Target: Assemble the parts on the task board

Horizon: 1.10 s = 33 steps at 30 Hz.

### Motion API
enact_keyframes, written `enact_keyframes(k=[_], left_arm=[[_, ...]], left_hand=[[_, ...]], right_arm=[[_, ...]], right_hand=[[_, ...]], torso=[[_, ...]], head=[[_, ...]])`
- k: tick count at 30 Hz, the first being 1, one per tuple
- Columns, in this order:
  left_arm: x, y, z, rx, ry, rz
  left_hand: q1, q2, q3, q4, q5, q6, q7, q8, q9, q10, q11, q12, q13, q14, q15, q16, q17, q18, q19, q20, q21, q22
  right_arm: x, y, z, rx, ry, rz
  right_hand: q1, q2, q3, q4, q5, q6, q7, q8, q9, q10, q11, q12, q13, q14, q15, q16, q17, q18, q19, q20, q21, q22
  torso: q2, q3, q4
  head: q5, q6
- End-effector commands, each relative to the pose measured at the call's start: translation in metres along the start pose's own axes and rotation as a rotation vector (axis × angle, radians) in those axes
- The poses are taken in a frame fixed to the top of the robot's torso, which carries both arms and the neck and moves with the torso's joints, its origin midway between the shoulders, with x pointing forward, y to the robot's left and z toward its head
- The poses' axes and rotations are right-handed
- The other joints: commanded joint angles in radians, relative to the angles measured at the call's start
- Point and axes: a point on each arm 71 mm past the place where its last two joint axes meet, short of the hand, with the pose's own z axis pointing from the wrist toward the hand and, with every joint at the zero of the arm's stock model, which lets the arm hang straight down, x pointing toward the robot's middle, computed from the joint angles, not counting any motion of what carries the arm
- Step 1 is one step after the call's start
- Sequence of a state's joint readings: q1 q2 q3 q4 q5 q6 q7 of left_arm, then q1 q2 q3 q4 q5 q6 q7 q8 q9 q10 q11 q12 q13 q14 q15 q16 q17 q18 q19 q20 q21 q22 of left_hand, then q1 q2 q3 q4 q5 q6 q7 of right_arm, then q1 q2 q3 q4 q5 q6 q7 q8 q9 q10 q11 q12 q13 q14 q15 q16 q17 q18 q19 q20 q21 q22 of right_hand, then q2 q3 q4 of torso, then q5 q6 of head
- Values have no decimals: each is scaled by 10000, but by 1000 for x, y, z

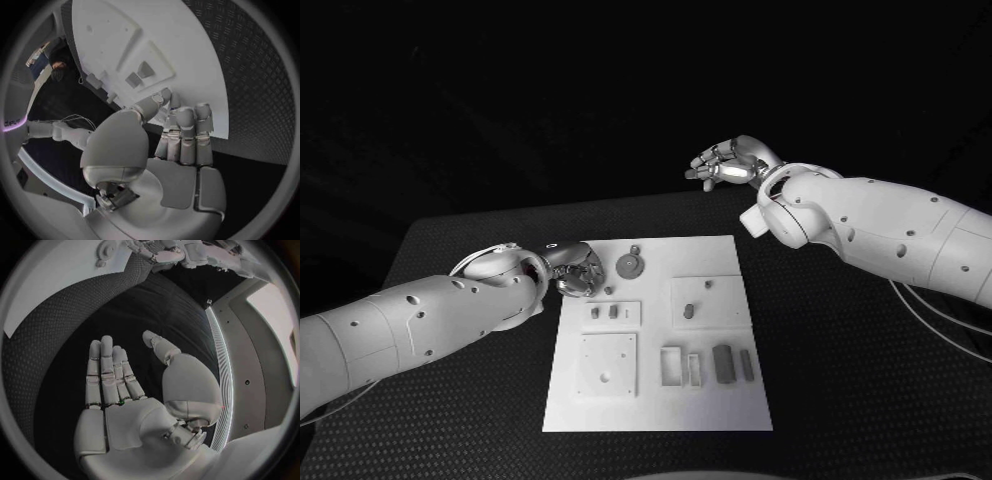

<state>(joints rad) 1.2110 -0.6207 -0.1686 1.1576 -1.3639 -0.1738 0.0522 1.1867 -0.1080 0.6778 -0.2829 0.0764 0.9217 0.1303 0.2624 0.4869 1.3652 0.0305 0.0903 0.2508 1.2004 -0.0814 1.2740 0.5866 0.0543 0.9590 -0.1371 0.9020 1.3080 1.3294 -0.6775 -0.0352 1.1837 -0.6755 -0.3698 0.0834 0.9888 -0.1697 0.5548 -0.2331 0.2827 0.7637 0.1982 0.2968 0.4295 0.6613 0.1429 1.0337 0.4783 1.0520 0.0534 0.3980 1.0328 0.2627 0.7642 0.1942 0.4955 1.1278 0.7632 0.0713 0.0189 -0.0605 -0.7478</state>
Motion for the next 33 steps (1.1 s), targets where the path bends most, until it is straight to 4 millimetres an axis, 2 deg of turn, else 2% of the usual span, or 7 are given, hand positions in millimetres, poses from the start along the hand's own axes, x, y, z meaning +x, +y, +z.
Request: enact_keyframes(k=[1,6,13,19,22,29,33], left_arm=[[-8,6,-4,3,-784,-484],[-26,16,-11,-80,-2061,-1781],[-49,31,-24,-514,-3252,-4716],[-55,40,-33,-598,-3437,-7879],[-54,41,-37,-432,-3481,-8990],[-53,36,-40,187,-3243,-10134],[-52,33,-42,460,-3195,-10654]], left_hand=[[10,-65,4,-1,-50,74,58,61,0,-21,28,-66,7,-59,25,63,-22,174,-19,-395,47,171],[-43,-134,57,50,-53,340,39,261,63,84,15,-27,61,-286,24,-250,-206,139,-162,-348,-80,125],[-291,-330,131,205,-125,203,104,328,98,-251,216,-200,34,-816,227,-1637,-917,-90,-764,-157,-904,-243],[-692,-284,-334,226,-107,50,169,399,144,-681,439,-220,-47,-1145,514,-3029,-1490,-257,-1245,89,-1674,-565],[-846,-232,-594,164,-97,-48,204,407,146,-924,558,-225,-110,-1320,675,-3705,-1716,-303,-1464,231,-2023,-696],[-1206,-121,-1172,54,-126,-244,251,408,133,-1327,752,-240,-263,-1661,1028,-5020,-2018,-330,-1862,568,-2648,-866],[-1362,-31,-1500,-14,-140,-340,244,410,126,-1413,748,-199,-370,-2095,1396,-5872,-2178,-317,-2347,919,-3069,-930]], right_arm=[[-1,-1,-2,-65,248,-48],[-4,-7,-6,13,372,-75],[-5,-17,-14,-102,899,-900],[-1,-27,-23,-272,1497,-2130],[3,-33,-30,-317,1826,-2755],[15,-47,-46,-536,2594,-4734],[25,-56,-57,-702,3112,-6181]], right_hand=[[84,43,16,11,54,-94,170,36,-14,-76,-13,63,-15,41,20,-39,13,-9,23,4,-59,14],[193,133,45,-65,10,-78,118,61,-19,-89,-17,51,-67,57,19,-66,38,-9,34,2,-76,49],[314,298,204,-279,-58,222,15,271,-46,1173,-95,-2292,-1774,216,29,-428,-203,-9,65,17,-305,243],[451,388,370,-380,-213,535,-74,425,-55,2458,-166,-4354,-2795,525,-57,-559,-425,-9,399,-74,-483,257],[635,85,967,4,-871,693,-132,472,-72,3017,-202,-5129,-3049,761,-131,-558,-514,-9,679,-143,-527,244],[819,15,1076,-25,-1377,968,-231,574,-64,3736,-307,-5985,-3190,1419,-382,-322,-500,-9,1360,-388,-359,341],[929,-100,1195,-35,-1587,1058,-302,589,-70,4000,-346,-6320,-3211,1602,-441,-265,-494,-9,1567,-466,-338,360]], torso=[[-4,-4,0],[-7,2,2],[-22,-2,-4],[-55,-5,-1],[-61,-10,1],[-132,-50,-7],[-193,-89,-13]], head=[[-11,34],[-32,98],[-31,201],[-120,290],[-204,328],[-275,377],[-311,368]])
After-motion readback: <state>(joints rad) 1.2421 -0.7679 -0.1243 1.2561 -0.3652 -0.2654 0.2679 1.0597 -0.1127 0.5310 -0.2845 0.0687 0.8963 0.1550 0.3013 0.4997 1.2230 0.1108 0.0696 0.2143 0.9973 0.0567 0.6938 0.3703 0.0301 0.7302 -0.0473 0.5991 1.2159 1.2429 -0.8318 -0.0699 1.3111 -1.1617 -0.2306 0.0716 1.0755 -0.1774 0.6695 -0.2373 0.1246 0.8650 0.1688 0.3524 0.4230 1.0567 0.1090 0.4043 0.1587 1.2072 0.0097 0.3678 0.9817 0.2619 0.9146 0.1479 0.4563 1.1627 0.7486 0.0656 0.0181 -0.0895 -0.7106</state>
